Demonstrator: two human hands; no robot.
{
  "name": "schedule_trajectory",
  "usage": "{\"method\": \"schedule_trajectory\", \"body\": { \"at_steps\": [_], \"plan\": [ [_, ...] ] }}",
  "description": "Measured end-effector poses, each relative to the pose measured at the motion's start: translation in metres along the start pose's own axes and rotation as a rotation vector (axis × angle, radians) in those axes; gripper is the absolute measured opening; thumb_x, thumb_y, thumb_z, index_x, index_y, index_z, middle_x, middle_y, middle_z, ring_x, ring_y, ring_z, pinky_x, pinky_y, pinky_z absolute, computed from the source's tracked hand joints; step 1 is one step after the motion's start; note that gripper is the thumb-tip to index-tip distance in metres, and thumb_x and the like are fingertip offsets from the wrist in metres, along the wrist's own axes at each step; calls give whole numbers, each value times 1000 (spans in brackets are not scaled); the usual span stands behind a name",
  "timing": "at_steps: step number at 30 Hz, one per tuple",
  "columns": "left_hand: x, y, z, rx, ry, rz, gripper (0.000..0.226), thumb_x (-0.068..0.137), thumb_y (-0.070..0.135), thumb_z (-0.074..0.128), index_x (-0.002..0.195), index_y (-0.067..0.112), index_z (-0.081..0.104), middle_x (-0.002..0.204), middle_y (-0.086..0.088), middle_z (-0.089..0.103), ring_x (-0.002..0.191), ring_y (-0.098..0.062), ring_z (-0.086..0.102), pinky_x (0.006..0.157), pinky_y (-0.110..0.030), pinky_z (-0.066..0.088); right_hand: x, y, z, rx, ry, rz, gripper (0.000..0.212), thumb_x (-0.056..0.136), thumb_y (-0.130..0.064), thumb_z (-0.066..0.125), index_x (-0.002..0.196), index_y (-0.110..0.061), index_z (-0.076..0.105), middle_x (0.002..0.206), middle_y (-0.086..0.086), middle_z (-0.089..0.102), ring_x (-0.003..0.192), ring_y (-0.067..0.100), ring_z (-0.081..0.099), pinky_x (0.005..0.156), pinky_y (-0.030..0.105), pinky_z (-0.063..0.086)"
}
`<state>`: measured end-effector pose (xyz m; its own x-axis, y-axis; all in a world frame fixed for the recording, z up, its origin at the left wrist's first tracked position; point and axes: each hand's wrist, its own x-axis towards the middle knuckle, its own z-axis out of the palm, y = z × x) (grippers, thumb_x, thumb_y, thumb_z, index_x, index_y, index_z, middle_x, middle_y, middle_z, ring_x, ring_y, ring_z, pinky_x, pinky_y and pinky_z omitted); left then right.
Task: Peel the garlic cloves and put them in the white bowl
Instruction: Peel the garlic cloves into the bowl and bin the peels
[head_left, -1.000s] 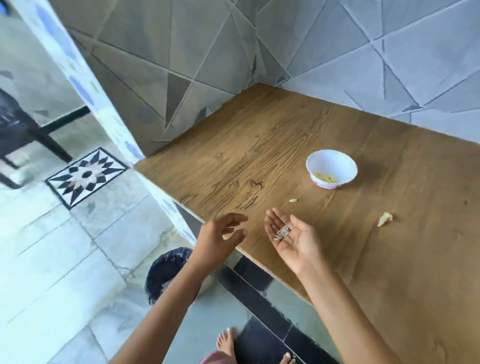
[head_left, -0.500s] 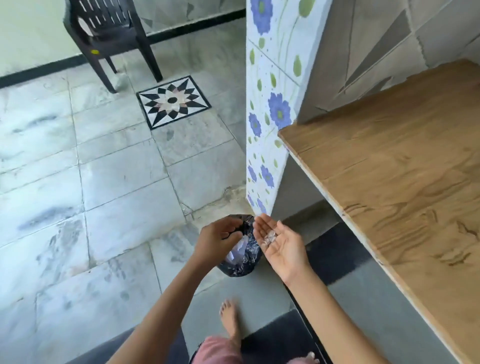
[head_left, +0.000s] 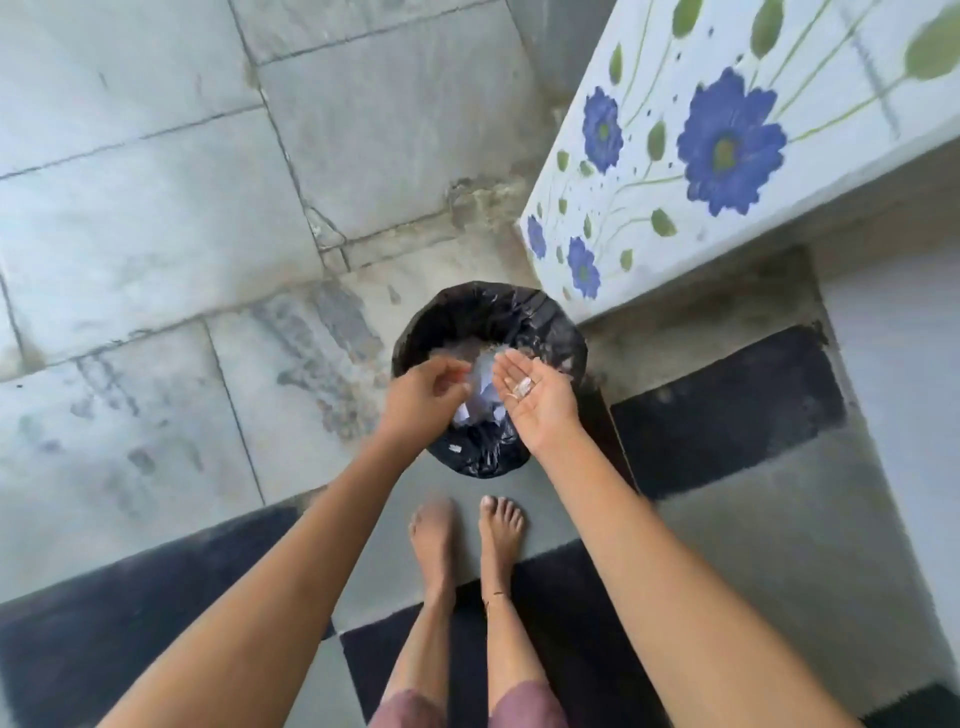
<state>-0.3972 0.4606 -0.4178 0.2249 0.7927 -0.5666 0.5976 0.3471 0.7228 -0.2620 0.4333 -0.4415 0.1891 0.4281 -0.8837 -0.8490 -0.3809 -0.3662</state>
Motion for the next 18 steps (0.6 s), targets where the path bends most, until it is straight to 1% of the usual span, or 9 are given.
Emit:
{"method": "schedule_trajectory", "body": {
  "at_steps": [3,5,9,11,12,14,15,16,18],
  "plan": [
    [44,-58,35,-7,-1,-69,23,87,10,60,109,13,67,98,1,66,86,-9,58,78,-17,42,69,25,-19,-27,38,25,40,104,-18,25,127,5,48,119,15,57,117,24,52,96,31,41],
    [67,-90,55,-57,8,-122,22,87,10,59,107,15,67,98,1,66,88,-9,58,81,-21,44,106,40,-31,-26,42,44,43,104,-19,23,131,7,44,134,19,49,128,28,44,98,32,38],
    [101,-129,82,-78,18,-170,22,89,12,57,107,17,67,94,5,63,83,-5,56,77,-19,40,152,60,-45,-43,48,74,43,103,-19,25,133,7,42,139,21,45,130,28,44,102,32,36],
    [115,-138,92,-82,15,-184,22,89,12,56,108,17,67,94,5,63,82,-5,56,78,-20,41,167,64,-49,-123,53,91,48,103,-29,27,138,1,39,145,18,39,126,21,45,103,30,35],
    [119,-138,94,-83,0,-188,23,89,12,55,109,17,66,96,5,63,84,-6,56,79,-21,41,171,65,-51,-172,54,107,54,101,-39,28,143,-5,35,150,14,33,129,18,41,105,31,32],
    [126,-141,100,-96,-19,-199,24,90,13,54,111,17,66,100,3,64,89,-10,57,82,-22,41,177,64,-56,-190,60,142,64,96,-57,27,149,-21,22,157,5,16,143,21,19,115,44,14],
    [127,-143,103,-98,-16,-195,25,90,13,54,112,17,65,101,2,64,91,-11,57,82,-22,41,177,64,-58,-165,58,149,67,93,-62,27,150,-27,17,158,2,10,145,24,11,116,50,8],
    [126,-140,104,-111,-23,-207,25,90,13,54,112,16,65,102,1,64,93,-11,57,83,-22,42,176,62,-60,-137,43,155,68,92,-65,26,150,-30,15,159,2,7,145,27,10,115,53,8],
    [121,-135,105,-129,-27,-207,24,92,14,53,113,15,65,104,0,65,95,-11,58,84,-23,43,174,61,-61,-87,23,173,67,92,-66,23,149,-32,16,158,3,9,140,32,23,106,50,26]
  ]
}}
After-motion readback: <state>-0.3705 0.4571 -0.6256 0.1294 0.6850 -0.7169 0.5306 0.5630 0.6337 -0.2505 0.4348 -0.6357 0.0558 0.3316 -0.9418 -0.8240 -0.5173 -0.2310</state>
